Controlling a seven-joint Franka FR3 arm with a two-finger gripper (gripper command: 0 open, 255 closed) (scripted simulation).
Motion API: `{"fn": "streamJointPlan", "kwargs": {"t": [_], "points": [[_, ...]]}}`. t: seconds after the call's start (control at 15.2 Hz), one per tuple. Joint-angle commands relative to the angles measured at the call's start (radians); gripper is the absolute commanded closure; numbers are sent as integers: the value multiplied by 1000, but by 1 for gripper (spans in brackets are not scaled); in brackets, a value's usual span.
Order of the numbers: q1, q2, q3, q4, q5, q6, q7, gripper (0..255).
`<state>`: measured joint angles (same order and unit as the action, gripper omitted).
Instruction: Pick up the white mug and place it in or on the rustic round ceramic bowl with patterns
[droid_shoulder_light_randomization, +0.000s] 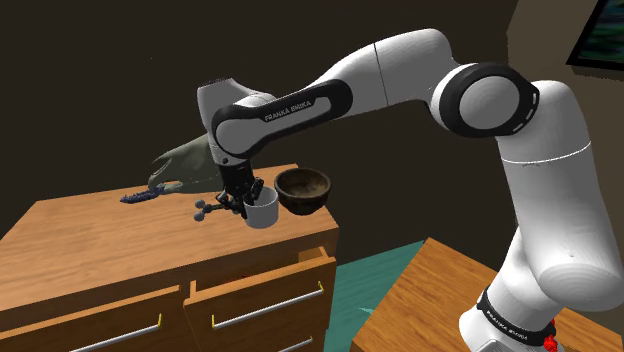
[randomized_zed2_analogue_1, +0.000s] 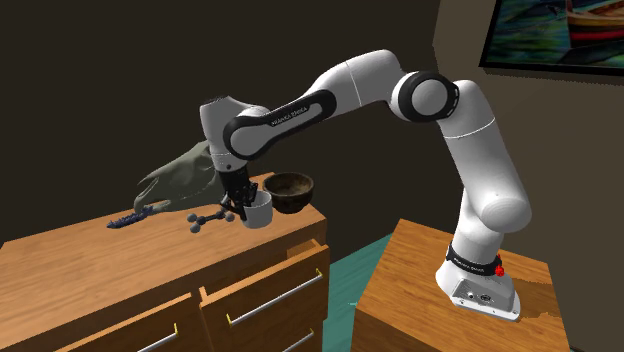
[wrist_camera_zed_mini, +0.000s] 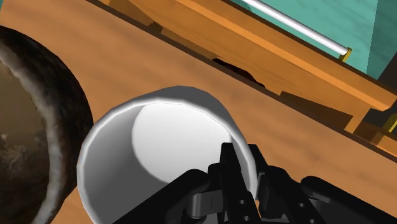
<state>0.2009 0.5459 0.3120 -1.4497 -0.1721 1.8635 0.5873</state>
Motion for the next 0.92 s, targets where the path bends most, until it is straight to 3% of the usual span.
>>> {"fn": "streamJointPlan", "kwargs": {"t": [0.0,0.86], "points": [[0,-9,2,13,3,-22,-2,255],[8,-35,8,149,14,-182,-13,255]]}}
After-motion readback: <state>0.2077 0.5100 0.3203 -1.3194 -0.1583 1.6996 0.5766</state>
